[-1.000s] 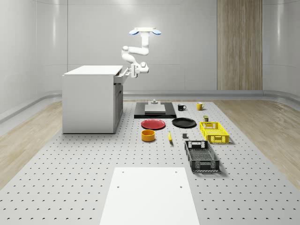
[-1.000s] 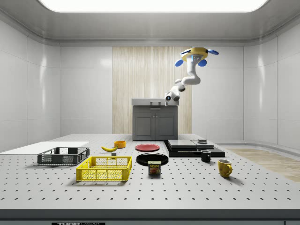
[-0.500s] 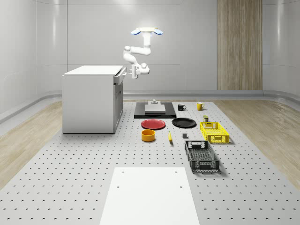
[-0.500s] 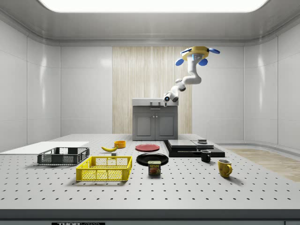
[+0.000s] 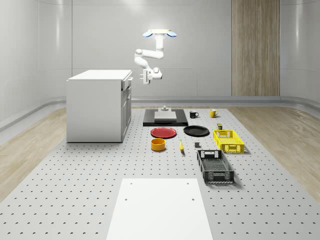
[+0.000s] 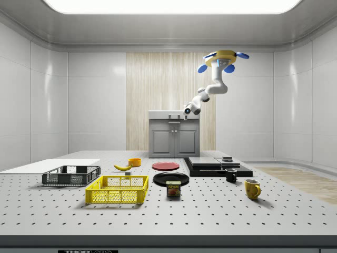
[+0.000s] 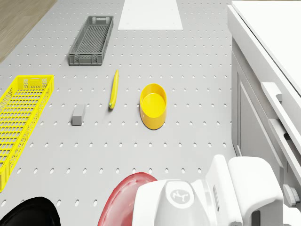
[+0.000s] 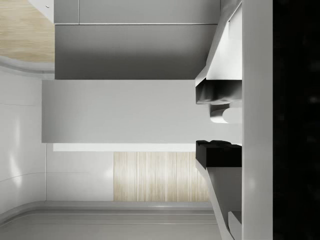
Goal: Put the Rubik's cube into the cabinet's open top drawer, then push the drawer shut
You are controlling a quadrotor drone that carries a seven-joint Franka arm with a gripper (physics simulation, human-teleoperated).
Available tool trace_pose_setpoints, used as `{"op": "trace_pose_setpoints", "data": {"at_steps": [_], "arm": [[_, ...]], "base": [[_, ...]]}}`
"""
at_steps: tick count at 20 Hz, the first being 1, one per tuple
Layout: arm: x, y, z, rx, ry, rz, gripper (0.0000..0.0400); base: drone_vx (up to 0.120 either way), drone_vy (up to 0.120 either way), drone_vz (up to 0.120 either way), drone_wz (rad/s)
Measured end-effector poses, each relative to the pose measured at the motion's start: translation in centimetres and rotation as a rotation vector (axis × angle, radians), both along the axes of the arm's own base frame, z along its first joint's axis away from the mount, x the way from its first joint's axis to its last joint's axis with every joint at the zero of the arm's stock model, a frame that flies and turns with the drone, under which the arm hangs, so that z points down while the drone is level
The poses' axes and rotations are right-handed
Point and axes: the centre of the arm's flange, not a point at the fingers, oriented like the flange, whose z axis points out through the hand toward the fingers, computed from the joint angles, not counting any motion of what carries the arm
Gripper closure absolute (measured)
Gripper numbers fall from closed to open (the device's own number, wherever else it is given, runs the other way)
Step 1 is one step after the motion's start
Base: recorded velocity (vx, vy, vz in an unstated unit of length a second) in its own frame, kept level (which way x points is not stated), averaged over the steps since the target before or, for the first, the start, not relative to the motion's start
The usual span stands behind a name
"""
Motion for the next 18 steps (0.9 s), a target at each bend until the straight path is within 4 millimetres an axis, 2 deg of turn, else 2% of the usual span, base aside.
{"op": "trace_pose_setpoints", "data": {"at_steps": [18], "arm": [[0.05,0.19,0.45,0.000,0.000,0.000,0.0295]], "base": [[0.000,0.000,0.000,0.000]]}}
